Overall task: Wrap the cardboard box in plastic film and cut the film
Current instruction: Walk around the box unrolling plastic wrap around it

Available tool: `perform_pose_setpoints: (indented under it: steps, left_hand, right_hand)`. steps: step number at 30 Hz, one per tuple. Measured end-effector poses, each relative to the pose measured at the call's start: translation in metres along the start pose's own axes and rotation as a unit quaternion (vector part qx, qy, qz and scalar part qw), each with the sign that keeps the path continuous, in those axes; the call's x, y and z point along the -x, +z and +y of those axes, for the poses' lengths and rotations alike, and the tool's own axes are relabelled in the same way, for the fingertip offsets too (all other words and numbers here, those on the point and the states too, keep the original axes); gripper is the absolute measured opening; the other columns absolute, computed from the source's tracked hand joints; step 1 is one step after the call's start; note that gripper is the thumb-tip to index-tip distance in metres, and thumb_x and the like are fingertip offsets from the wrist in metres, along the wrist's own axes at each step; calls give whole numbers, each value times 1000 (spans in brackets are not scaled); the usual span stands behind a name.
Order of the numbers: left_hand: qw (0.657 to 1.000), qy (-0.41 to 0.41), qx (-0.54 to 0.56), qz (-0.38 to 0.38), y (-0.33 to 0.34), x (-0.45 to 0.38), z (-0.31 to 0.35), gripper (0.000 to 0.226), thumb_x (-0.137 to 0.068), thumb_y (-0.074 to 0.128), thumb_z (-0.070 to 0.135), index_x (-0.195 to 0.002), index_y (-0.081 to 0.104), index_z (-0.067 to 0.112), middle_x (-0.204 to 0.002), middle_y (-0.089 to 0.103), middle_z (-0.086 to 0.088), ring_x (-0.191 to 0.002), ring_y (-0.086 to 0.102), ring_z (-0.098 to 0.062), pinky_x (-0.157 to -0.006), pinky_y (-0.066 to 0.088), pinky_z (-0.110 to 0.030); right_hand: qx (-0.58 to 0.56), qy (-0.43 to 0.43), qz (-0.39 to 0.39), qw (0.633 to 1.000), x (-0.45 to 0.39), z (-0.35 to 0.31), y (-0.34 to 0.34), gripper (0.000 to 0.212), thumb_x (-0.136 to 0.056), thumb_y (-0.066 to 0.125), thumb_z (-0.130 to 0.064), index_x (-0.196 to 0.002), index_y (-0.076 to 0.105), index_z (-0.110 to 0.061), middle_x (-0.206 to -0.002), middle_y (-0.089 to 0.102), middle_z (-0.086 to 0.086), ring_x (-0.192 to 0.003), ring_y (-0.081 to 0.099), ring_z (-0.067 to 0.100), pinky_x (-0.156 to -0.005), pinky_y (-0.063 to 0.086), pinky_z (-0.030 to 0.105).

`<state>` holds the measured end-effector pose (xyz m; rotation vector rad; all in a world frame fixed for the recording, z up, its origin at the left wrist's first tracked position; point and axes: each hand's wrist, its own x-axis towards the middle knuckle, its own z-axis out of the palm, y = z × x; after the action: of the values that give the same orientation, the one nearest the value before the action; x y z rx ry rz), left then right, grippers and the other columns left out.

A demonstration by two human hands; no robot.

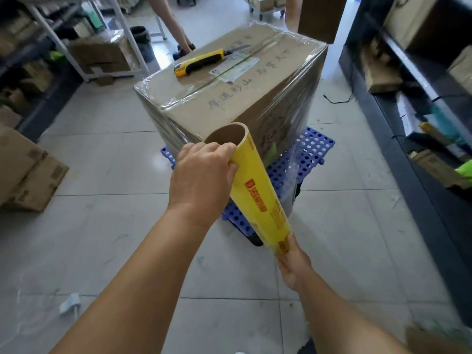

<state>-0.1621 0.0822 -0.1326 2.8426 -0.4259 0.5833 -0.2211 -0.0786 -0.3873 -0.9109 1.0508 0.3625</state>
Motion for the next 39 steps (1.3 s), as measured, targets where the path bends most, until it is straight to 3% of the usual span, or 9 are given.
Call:
perform_pose_setpoints:
  steps: [5,17,25,28,30,32,34,36,39]
  left_hand:
    - [1000,22,3,-2,-10,9,-25,12,-76,71,16,-87,67,13,-78,68,-7,-79,61,-32,-85,39,-40]
    - [999,32,-13,-22,-18,26,-86,11,-79,70,20,-87,68,13,-78,69,-6,-77,63,-31,-85,44,-41]
    - [998,43,-17,-30,-16,18,-137,13,-85,63,25,-88,69,14,-77,69,-4,-76,62,-28,-87,41,-39]
    - [998,56,-21,-31,-16,8,-154,15,-85,59,27,-85,69,15,-74,67,-2,-73,61,-27,-85,37,-36]
    - [997,70,-18,-34,-15,1,-167,14,-85,61,26,-85,69,15,-73,67,-2,-72,61,-27,-83,36,-35]
    - [995,86,-17,-39,-15,-7,-179,20,-84,55,29,-86,69,14,-73,67,-3,-71,61,-27,-82,32,-33]
    - [994,102,-11,-46,-13,-17,-190,24,-84,52,31,-86,69,15,-74,67,-3,-72,61,-28,-82,31,-32]
    - [992,115,3,-57,-12,-25,-199,23,-84,52,31,-86,69,15,-74,67,-3,-73,61,-28,-83,31,-33]
    - [988,142,15,-64,-10,-35,-211,24,-86,50,32,-86,68,17,-73,66,-1,-73,61,-27,-83,32,-33]
  right_hand:
    - [-18,2,4,1000,5,26,20,65,-92,50,-50,-142,39,-11,-141,49,7,-124,50,26,-104,38,32]
    - [-30,18,-6,999,7,69,84,58,-94,45,-50,-138,44,-11,-133,54,10,-119,54,25,-95,41,29]
    - [-23,24,3,999,-19,94,145,60,-91,43,-56,-124,53,-7,-95,60,6,-87,56,18,-97,44,31]
    - [-38,26,6,999,-23,98,171,61,-91,41,-58,-119,54,-5,-100,62,8,-95,58,21,-92,44,31]
    - [-58,28,9,998,-25,98,188,54,-92,41,-57,-108,54,-6,-117,62,14,-111,57,28,-95,41,32]
    - [-78,34,17,996,-26,98,205,53,-93,41,-56,-110,54,-8,-116,61,14,-116,56,30,-97,41,33]
    - [-92,34,25,995,-26,96,220,61,-92,41,-57,-123,51,-5,-104,60,10,-111,56,28,-99,42,33]
    - [-121,36,29,992,-28,95,235,56,-93,41,-56,-126,48,-11,-102,55,7,-103,58,25,-96,44,31]
    - [-159,46,29,986,-32,92,251,42,-93,42,-56,-108,48,-17,-77,46,2,-62,44,16,-66,39,21]
